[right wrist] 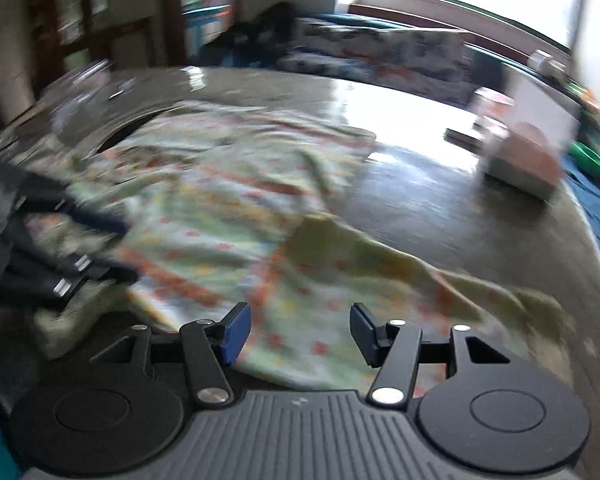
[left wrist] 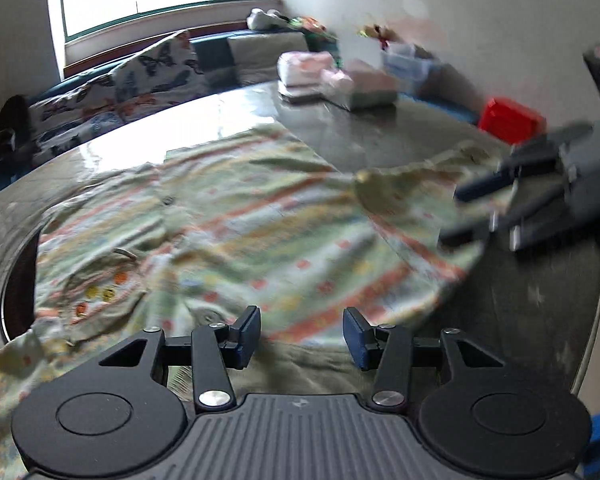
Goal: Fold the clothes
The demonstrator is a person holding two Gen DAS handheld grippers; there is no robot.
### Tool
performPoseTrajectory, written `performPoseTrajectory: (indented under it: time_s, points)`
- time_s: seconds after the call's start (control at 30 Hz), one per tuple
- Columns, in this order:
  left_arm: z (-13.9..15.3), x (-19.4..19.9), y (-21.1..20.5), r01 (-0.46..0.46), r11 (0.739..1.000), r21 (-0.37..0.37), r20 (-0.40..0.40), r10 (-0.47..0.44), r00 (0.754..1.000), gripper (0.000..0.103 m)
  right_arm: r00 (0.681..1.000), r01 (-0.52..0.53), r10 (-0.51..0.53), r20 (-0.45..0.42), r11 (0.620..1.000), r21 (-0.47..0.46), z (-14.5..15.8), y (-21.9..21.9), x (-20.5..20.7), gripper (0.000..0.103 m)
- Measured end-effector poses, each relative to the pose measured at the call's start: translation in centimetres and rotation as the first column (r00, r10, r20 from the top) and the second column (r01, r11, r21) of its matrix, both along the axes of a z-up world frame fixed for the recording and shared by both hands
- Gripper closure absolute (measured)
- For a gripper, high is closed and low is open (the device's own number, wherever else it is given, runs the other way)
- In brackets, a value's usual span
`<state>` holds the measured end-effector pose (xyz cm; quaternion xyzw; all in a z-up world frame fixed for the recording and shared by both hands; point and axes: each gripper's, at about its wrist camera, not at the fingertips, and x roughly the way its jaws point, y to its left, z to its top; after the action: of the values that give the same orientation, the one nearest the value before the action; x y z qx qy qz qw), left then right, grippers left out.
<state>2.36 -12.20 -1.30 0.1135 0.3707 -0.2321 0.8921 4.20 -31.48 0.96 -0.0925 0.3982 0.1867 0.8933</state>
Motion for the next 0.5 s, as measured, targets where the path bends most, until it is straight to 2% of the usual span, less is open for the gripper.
performPoseTrajectory:
  time_s: [0.1, 0.17, 0.33, 0.5]
  points:
    - [-0.3, -0.6, -0.4, 0.017, 1.0, 0.026, 0.031, -0.018, 0.999, 0.054, 0.992, 0.127, -0.127, 0.014, 0.992, 0.018, -0.5, -3.0, 0.0, 0.047]
    - [0.0, -0.6, -0.3, 0.013, 1.0, 0.016, 0.026, -0.014, 1.0, 0.054, 0.978, 0.205, -0.206, 0.03, 0.978, 0.024, -0.7, -4.9, -0.1, 0.047]
    - [0.7, -0.4, 0.4, -0.01, 1.0, -0.017, 0.017, 0.01, 1.0, 0.05, 0.912, 0.401, -0.404, 0.073, 0.915, 0.047, -1.0, -10.0, -0.3, 0.047]
    - [1.6, -0.5, 1.3, -0.045, 0.998, -0.035, 0.029, 0.046, 0.999, 0.043, 0.86, 0.5, -0.504, 0.081, 0.864, 0.066, -1.8, -12.8, 0.2, 0.047]
